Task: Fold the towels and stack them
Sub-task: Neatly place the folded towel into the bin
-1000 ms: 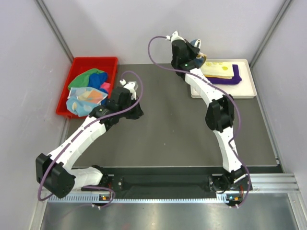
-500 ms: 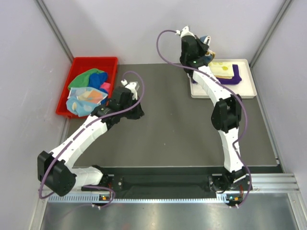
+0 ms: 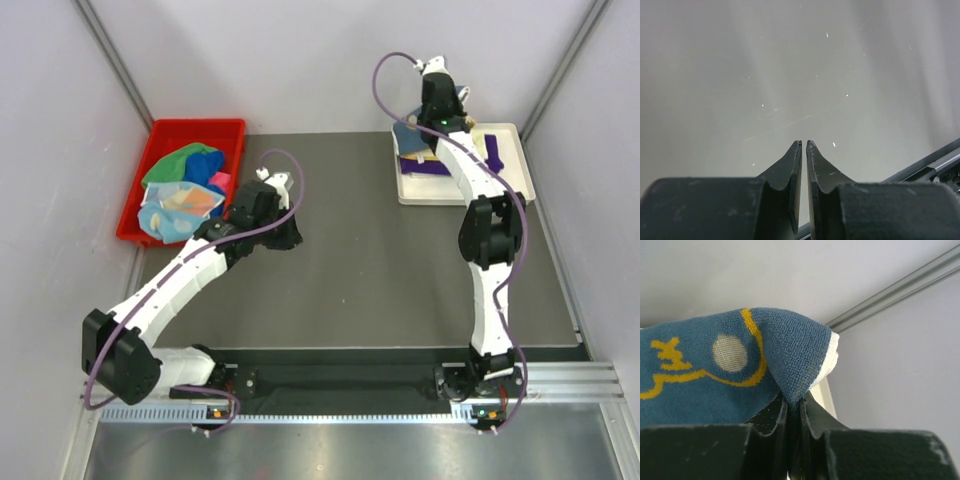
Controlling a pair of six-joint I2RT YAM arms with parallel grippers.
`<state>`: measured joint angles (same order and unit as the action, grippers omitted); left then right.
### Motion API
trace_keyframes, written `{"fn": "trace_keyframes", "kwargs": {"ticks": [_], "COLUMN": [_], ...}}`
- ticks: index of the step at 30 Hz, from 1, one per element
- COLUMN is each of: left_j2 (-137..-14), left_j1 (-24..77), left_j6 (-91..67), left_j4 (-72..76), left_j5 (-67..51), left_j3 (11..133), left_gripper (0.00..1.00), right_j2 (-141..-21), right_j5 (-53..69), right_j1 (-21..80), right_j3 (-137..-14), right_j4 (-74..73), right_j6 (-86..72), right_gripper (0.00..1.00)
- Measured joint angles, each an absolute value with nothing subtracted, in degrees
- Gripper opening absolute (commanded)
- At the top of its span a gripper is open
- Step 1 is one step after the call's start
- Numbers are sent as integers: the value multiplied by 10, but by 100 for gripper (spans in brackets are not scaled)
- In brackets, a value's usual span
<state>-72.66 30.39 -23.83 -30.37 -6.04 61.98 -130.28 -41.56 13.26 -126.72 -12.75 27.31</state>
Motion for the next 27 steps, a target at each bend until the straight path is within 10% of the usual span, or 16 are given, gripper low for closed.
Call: {"fn": "trace_keyframes", "kwargs": {"ticks": [13, 27], "left_j2": [-738, -764], "left_j1": [305, 305], "left_j6": [-239, -265], "left_j4": [-303, -303], "left_j5": [-66, 10], "left_j3": [620, 668], "left_gripper": [15, 32], "right_j2": [-1364, -1224], "right_j5": [-254, -170], "right_j1": [38, 8], "right_j3": [-1237, -1142], "right_j4": [-193, -247], "right_j6": [102, -66], "right_gripper": [85, 100]}}
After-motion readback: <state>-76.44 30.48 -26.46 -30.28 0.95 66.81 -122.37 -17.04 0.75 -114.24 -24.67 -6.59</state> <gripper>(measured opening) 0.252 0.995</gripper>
